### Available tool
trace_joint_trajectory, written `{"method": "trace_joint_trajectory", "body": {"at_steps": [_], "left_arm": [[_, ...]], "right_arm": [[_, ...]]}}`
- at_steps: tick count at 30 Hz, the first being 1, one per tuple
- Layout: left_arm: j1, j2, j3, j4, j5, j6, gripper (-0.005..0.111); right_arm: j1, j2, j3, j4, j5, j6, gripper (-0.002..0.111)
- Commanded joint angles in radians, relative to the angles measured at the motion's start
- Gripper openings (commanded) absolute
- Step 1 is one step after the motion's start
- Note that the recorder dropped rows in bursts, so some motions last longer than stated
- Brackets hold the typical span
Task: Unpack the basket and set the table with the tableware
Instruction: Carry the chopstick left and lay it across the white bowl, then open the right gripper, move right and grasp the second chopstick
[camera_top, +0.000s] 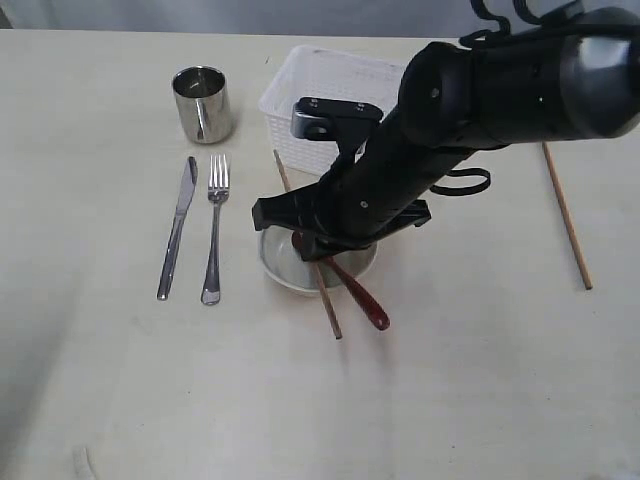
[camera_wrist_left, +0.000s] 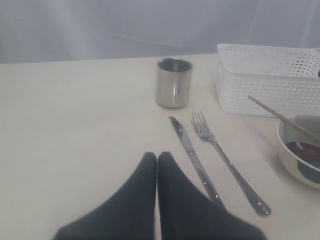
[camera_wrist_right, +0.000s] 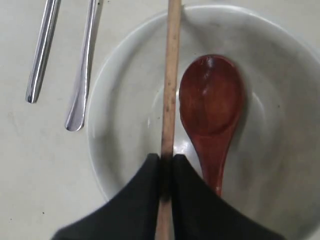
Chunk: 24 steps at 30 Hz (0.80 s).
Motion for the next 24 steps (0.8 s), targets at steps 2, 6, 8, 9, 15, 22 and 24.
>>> {"method": "trace_joint_trajectory", "body": {"at_steps": [2,6,8,9,15,22,24], "left_arm": [[-0.006,-0.003,0.003,0.002,-0.002,0.0,0.0],[-0.006,-0.003,0.003,0.002,-0.002,0.0,0.0],[-0.006,-0.003,0.003,0.002,-0.002,0.0,0.0],[-0.006,-0.003,0.003,0.002,-0.002,0.0,0.0],[-0.006,-0.003,0.003,0.002,-0.002,0.0,0.0],[-0.006,-0.003,0.003,0.002,-0.002,0.0,0.0],[-0.006,-0.003,0.003,0.002,-0.002,0.0,0.0]], "right_arm": [[0.003,0.003,0.001,-0.002,-0.012,0.0,0.033],[0.003,-0.006,0.001,-0.002,-0.022,0.0,0.039],[0.003,-0.031,0.001,-0.002,-0.022,0.0,0.038],[0.003,-0.05,-0.001,-0.006,-0.022,0.0,0.038],[0.003,-0.223,-0.001,-0.076,-0.017,0.0,0.038],[-0.16,-0.406,-0.001,-0.35,0.076,0.136,0.038],[-0.264,-0.409,-0.001,-0.423,0.12,0.177,0.038]]}}
